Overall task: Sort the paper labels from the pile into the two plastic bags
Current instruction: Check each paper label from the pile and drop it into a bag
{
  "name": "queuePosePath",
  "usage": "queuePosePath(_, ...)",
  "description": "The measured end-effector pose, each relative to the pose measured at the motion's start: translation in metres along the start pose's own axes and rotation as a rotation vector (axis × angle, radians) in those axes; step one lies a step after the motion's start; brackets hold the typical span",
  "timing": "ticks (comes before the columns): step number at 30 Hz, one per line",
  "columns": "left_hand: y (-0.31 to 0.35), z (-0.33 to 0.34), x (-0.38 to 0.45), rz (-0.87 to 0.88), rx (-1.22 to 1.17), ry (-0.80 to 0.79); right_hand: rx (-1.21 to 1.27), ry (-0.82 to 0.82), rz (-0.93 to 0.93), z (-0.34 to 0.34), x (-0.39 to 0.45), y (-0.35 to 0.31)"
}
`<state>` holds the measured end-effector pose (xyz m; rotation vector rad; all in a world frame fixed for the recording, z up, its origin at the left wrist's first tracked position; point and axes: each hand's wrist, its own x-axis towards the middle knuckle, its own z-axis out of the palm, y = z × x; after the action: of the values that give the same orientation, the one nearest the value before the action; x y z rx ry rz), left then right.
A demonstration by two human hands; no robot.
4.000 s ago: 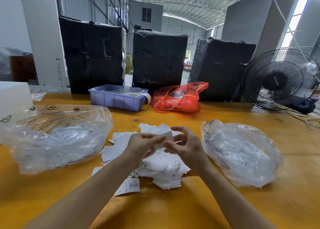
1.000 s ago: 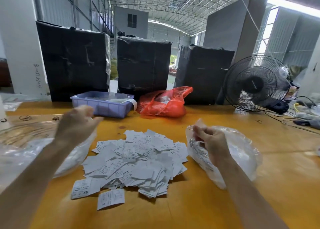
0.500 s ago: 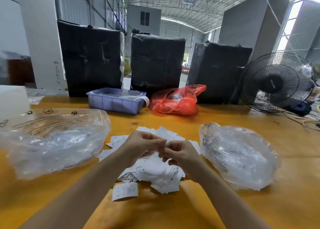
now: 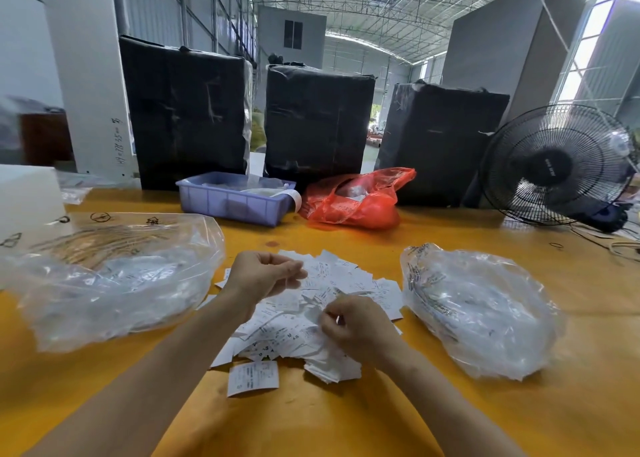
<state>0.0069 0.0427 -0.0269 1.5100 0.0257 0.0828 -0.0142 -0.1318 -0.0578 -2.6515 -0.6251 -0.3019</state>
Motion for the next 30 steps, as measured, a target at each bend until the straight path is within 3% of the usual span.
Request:
queuePosePath(3, 0.001, -0.002, 0.0, 0.006, -0.009, 0.018, 0.523, 0.118, 0.207, -0.01, 0.002, 0.003)
queuePosePath(5, 0.001, -0.002, -0.001, -0.005, -0.018, 0.017, 0.82, 0.102, 0.331, -0.017, 0.002, 0.006)
queuePosePath(9, 0.0, 0.002, -0.002, -0.028, 0.014, -0.021, 1.121, 0.05, 0.39, -0.024, 0.004, 0.006)
queuePosePath(15, 0.002, 0.009, -0.005, -0.03, 0.057, -0.07, 1.259, 0.084, 0.4, -0.03, 0.003, 0.006)
queuePosePath(19, 0.002, 0.014, -0.009, -0.029, 0.072, -0.114, 1.278, 0.271, 0.447, -0.031, 0.004, 0.007)
queuePosePath(25, 0.001, 0.018, -0.012, -0.04, 0.061, -0.146, 1.608, 0.288, 0.42, -0.037, 0.005, 0.008)
queuePosePath(30, 0.001, 0.022, -0.015, -0.058, 0.11, -0.162, 1.262, 0.304, 0.319, -0.03, 0.004, 0.007)
